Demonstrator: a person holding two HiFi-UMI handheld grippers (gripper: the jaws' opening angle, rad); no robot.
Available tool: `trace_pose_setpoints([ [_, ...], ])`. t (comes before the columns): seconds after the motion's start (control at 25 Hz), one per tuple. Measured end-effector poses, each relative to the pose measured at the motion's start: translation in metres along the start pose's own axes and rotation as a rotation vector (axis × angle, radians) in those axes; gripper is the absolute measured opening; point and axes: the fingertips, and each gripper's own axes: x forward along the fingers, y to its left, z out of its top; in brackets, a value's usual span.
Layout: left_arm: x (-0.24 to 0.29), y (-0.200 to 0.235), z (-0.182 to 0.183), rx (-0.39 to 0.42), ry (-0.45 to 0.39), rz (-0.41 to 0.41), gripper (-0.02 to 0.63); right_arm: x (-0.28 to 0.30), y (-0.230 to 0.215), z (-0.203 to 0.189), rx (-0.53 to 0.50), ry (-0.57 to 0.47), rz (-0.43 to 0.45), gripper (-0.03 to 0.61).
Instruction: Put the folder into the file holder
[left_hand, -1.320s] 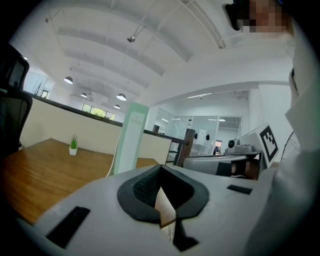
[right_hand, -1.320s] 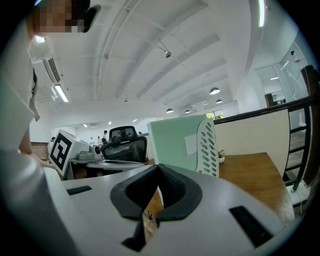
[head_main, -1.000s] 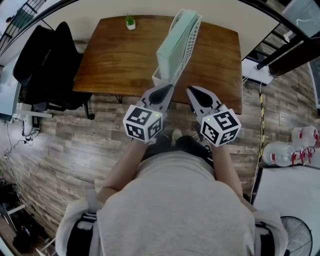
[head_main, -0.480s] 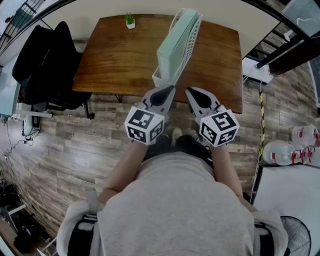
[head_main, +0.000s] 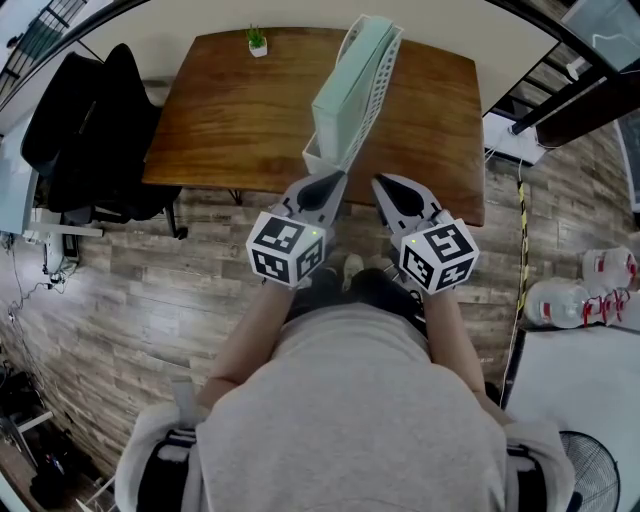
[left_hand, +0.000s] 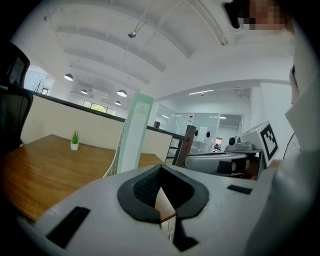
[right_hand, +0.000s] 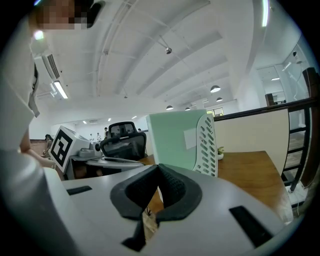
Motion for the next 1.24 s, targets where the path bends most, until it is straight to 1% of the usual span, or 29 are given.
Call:
trace_pose_setpoints([
  [0.16,0.001,0.0,-0.002,-0.018,0.002,-0.001,0.012,0.001,0.001,-0.002,0.005,0.005,0.017,0.009],
  [0.52,0.005,0.002,-0.002,-0.024,0.009,0.002,0.012,0.002,-0.004,-0.003,-0.007,0.011,0.015,0.009],
  [0.76,0.008,0.003,-0.001,-0.037,0.011,-0.007,0.012,0.004,-0.005,0.0,-0.008,0.007,0.022,0.009],
  [1.24,0.016,-0.004,-0.001,-0.033,0.009,-0.038,0.012,0.001,-0.008,0.001,-0.003,-0.009,0.032,0.009],
])
